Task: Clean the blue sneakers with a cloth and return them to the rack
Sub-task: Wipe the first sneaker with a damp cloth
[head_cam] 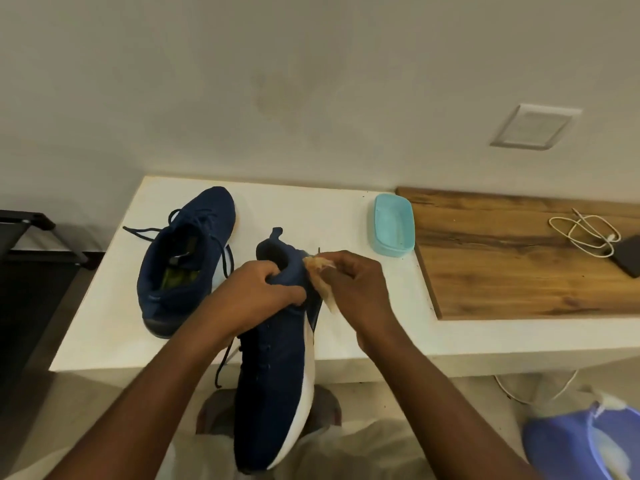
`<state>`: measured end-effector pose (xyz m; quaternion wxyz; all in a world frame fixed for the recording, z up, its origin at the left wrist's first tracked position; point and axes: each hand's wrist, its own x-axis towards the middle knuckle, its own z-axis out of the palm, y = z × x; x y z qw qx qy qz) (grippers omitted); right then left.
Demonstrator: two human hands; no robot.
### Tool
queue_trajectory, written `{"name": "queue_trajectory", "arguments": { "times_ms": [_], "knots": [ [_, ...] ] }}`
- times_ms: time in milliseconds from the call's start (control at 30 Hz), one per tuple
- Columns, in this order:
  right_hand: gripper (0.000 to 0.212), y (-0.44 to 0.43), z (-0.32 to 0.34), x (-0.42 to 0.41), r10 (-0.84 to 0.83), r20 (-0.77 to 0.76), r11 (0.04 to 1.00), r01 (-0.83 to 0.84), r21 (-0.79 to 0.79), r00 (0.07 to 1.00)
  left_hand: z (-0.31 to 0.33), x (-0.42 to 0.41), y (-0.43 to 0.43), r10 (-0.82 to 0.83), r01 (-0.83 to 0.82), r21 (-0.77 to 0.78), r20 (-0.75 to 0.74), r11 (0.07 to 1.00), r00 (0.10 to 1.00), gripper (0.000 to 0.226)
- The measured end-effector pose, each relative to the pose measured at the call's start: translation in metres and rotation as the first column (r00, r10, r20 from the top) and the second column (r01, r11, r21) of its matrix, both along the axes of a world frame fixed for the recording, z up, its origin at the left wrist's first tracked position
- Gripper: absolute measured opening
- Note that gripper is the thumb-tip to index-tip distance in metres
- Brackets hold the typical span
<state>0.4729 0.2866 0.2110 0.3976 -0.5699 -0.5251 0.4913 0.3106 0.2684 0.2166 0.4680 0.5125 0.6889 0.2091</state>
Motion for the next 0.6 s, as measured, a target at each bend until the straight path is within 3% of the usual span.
{"name": "queue_trajectory", "arguments": {
  "times_ms": [67, 200, 300, 433, 600],
  "knots": [
    [0.011, -0.003, -0.006, -0.005, -0.026, 0.015, 1.0, 0.026, -0.012, 1.0, 0.001, -0.002, 0.003, 0.069, -0.064, -0.057, 0.095, 0.996, 0.993, 0.026],
    [0.016, 0.002, -0.005, 0.006, -0.198, -0.22, 0.956, 0.138, -0.26, 0.955, 0.003, -0.01, 0.007, 0.185, -0.149, -0.177, 0.206, 0.973, 0.961, 0.024],
    [0.014, 0.009, -0.001, 0.019, -0.255, -0.24, 0.923, 0.162, -0.348, 0.937, 0.002, -0.018, 0.011, 0.326, -0.247, -0.285, 0.274, 0.926, 0.905, 0.026],
    [0.01, 0.018, -0.003, 0.026, -0.276, -0.147, 0.955, 0.253, -0.157, 0.95, -0.001, -0.026, 0.018, 0.446, -0.315, -0.36, 0.378, 0.878, 0.812, 0.066],
    [0.011, 0.019, 0.002, 0.025, -0.257, -0.155, 0.966, 0.255, -0.036, 0.954, 0.004, -0.023, 0.017, 0.349, -0.321, -0.139, 0.371, 0.937, 0.861, 0.027]
  ]
}}
